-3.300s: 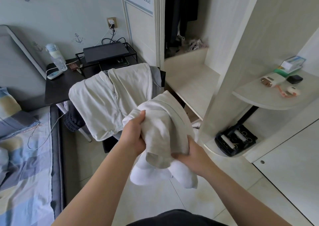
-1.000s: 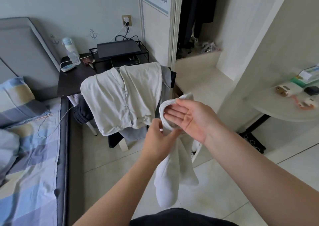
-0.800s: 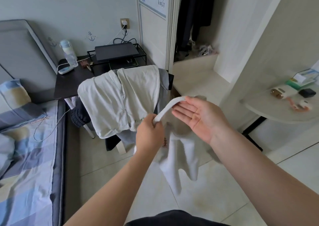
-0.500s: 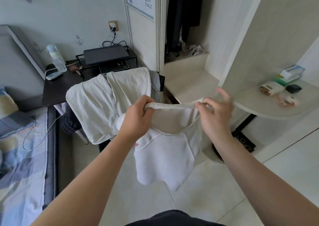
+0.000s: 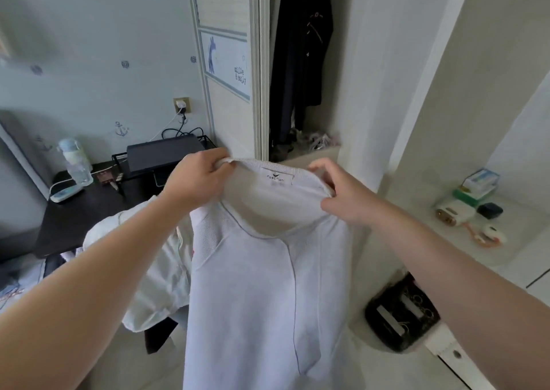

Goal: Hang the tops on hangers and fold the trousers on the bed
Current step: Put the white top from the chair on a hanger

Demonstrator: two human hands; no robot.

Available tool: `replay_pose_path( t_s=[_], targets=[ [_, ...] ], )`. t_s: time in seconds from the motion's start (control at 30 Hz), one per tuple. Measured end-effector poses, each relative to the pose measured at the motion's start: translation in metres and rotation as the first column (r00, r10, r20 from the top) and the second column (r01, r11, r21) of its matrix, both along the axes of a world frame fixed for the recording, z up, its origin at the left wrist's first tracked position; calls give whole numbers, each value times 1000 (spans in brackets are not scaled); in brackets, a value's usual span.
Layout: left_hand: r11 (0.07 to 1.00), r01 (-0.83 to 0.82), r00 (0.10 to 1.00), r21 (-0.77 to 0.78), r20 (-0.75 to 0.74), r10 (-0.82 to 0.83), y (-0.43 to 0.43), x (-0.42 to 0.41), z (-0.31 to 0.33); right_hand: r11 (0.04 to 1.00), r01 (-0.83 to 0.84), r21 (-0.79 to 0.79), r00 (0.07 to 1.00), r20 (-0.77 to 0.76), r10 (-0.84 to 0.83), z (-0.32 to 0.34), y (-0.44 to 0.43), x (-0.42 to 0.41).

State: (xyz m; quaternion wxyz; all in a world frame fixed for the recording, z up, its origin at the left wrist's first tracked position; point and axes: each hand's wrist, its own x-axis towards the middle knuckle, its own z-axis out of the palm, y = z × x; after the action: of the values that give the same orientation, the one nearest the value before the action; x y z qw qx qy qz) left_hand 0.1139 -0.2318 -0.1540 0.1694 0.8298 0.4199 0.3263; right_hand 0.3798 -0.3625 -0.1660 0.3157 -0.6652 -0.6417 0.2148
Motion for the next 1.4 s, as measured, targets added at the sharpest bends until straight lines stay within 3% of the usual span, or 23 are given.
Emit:
replay_pose_path(
  t_s=[0.2, 0.37, 0.43, 0.57, 0.77, 0.83, 0.93, 1.03, 1.1, 1.17, 1.33, 1.4],
  targets=[
    [997, 66, 998, -35, 5, -65, 87, 22, 26, 946, 303, 113, 926, 197, -321, 34, 73, 21],
    [930, 363, 927, -58, 117, -355, 159, 51, 58, 808, 517, 283, 828, 72, -556, 82, 129, 40],
    [881, 469, 870, -64, 203, -449, 184, 69, 78, 770, 556, 315, 805, 26, -592, 103, 151, 49],
    [856, 518, 817, 3, 293, -496, 237, 114, 123, 733, 602, 318, 790, -100, -605, 149, 191, 63],
    [802, 573, 758, 170, 262, -597, 284, 187, 203, 693, 628, 355, 772, -167, -614, 229, 233, 86],
    [761, 611, 723, 220, 236, -649, 289, 211, 228, 635, 639, 434, 731, -85, -677, 259, 243, 97],
    [726, 645, 694, 240, 214, -687, 295, 248, 260, 570, 572, 590, 541, 251, -802, 306, 250, 116],
    [702, 648, 683, 296, 182, -707, 298, 278, 293, 504, 498, 706, 174, 488, -856, 352, 254, 139],
    [699, 626, 697, 347, 154, -700, 298, 295, 315, 437, 447, 781, -52, 510, -859, 383, 255, 155],
    [699, 599, 712, 391, 139, -688, 298, 312, 336, 364, 441, 820, -220, 492, -842, 414, 253, 170],
    [704, 546, 735, 453, 145, -663, 301, 352, 377, 157, 543, 825, -480, 458, -748, 476, 232, 198],
    [698, 536, 732, 475, 151, -665, 300, 368, 386, 85, 583, 808, -545, 467, -696, 490, 219, 211]
  ],
)
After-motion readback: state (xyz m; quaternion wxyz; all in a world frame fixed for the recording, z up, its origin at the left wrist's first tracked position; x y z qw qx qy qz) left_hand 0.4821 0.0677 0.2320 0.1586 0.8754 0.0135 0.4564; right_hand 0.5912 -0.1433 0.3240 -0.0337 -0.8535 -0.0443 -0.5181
